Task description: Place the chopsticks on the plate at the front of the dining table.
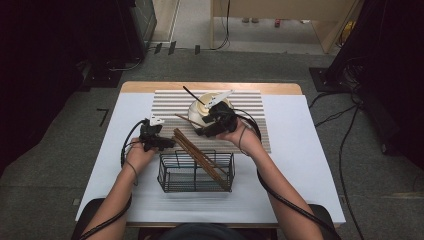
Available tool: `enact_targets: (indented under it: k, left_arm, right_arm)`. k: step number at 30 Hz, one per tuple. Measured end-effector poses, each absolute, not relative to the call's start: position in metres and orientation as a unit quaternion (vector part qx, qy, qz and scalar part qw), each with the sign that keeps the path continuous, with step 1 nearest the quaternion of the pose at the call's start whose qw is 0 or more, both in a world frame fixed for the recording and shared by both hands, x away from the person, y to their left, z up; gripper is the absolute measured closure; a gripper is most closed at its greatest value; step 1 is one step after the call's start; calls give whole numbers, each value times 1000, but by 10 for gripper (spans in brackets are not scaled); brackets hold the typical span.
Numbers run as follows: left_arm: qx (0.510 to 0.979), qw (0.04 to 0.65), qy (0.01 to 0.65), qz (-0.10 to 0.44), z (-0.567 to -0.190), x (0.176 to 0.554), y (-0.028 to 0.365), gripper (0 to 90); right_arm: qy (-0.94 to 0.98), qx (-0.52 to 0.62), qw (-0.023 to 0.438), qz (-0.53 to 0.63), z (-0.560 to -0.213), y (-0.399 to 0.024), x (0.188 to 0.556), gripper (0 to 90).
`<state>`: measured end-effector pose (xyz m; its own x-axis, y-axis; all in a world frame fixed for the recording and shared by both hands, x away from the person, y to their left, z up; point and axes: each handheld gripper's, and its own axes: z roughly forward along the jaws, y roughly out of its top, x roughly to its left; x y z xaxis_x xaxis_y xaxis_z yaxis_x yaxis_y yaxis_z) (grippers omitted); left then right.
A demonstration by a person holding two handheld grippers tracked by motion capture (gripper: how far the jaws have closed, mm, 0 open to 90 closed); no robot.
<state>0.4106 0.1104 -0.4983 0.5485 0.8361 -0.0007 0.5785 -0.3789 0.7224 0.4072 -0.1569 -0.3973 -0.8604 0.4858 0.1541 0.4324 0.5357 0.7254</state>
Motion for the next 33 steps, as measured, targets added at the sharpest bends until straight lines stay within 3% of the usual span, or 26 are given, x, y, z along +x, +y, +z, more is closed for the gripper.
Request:
enact_targets:
  k: [33]
  left_arm:
    - [810, 344, 436, 186, -498, 411, 111, 83]
  right_arm:
    - [862, 256, 28, 436, -377, -177, 371, 466]
